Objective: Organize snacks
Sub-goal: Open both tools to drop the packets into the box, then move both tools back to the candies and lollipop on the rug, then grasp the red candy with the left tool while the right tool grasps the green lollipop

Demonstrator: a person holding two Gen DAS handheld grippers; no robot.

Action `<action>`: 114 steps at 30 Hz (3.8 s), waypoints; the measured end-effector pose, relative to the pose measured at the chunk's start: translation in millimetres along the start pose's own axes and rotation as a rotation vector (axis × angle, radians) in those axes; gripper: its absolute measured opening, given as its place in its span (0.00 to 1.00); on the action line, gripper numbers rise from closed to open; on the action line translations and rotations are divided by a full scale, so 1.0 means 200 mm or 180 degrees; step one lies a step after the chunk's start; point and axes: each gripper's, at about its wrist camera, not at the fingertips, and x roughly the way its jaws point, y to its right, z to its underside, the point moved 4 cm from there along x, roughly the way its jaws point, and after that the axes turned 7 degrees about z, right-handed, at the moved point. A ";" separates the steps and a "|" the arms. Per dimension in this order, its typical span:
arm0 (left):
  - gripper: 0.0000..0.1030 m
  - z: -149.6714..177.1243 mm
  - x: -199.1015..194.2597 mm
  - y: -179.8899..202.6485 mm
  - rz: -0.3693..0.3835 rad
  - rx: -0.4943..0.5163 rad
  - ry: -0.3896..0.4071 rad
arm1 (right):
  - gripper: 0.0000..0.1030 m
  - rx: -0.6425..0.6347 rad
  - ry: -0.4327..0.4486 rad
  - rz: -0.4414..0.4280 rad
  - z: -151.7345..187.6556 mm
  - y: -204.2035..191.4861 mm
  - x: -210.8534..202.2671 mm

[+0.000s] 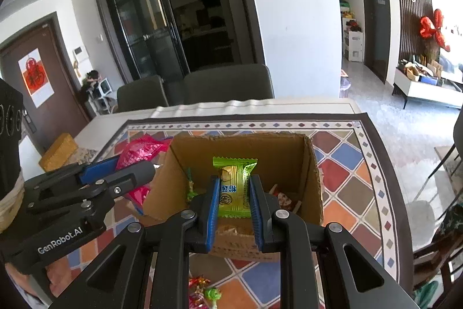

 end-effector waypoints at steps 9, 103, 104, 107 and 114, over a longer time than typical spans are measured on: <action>0.52 0.01 0.03 -0.04 -0.0215 0.0069 -0.0022 | 0.37 0.0001 -0.0086 0.0122 0.01 0.00 0.10; 0.44 0.96 0.33 -0.14 0.0228 0.0261 -0.1142 | 0.27 -0.0086 -0.1126 -0.0161 0.87 -0.17 0.38; 0.43 0.96 0.34 -0.14 0.0223 0.0265 -0.1155 | 0.27 -0.0077 -0.1125 -0.0160 0.87 -0.16 0.39; 0.39 0.97 0.36 -0.14 0.0187 0.0283 -0.1169 | 0.27 -0.0071 -0.1134 -0.0180 0.87 -0.16 0.40; 0.29 0.96 0.37 -0.16 0.0123 0.0331 -0.1141 | 0.27 -0.0058 -0.1159 -0.0232 0.87 -0.18 0.43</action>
